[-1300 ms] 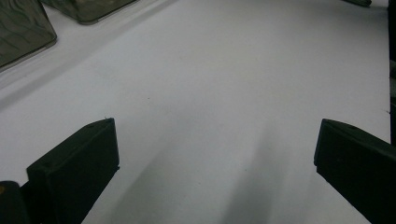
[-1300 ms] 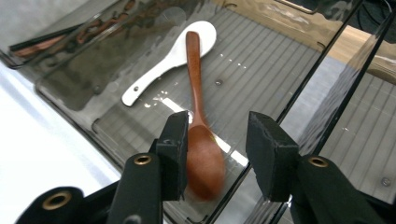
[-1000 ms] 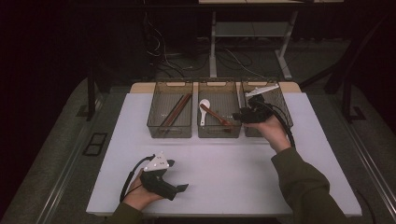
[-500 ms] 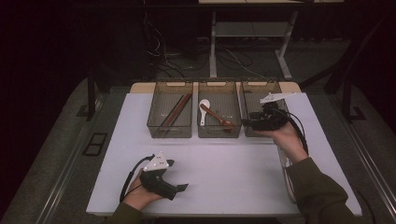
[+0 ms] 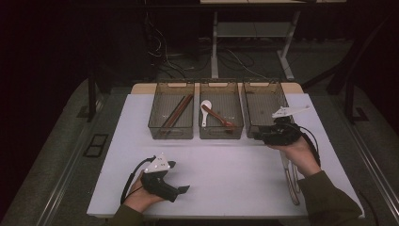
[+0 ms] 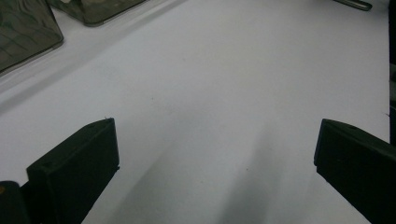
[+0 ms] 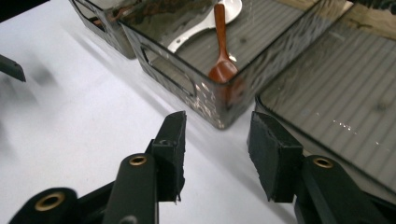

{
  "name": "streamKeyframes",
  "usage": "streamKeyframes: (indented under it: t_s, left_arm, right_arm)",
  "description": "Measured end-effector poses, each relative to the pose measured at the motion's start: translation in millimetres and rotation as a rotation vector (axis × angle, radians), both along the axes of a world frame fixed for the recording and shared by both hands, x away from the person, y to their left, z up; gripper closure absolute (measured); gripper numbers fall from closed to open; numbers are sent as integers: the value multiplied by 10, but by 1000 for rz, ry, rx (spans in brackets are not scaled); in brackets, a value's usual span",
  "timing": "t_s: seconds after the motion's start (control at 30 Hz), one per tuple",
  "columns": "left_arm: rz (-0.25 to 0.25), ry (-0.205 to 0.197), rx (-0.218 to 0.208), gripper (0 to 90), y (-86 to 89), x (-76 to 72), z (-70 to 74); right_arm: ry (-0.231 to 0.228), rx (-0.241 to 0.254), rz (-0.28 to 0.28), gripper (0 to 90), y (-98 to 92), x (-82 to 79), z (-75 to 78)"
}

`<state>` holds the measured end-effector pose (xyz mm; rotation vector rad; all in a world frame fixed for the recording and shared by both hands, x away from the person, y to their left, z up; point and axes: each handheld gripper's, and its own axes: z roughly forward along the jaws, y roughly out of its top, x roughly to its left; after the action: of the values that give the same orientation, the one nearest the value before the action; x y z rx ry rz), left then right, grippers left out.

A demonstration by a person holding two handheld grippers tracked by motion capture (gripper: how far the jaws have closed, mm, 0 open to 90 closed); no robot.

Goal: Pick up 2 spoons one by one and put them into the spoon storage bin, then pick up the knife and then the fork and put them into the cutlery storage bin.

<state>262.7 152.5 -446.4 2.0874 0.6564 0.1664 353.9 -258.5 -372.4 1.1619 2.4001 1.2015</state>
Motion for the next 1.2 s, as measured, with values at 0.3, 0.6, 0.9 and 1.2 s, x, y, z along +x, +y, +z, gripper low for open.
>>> streamKeyframes:
  t_s: [0.3,0.6,0.9,1.2]
  left_arm:
    - [3,-2,-1,0,10,-4,10]
    - [2,-3,-4,0,3,-6,8]
    - [3,-6,-6,0,2,-13,15]
    - [4,-4,-5,0,-1,-16,14]
  right_arm:
    - [41,-56,-41,711,-258,-127,-115]
    - [101,-133,-116,703,-559,-203,-250]
    - [170,-220,-182,675,-733,-246,-393]
    - [210,-264,-226,662,-823,-294,-508]
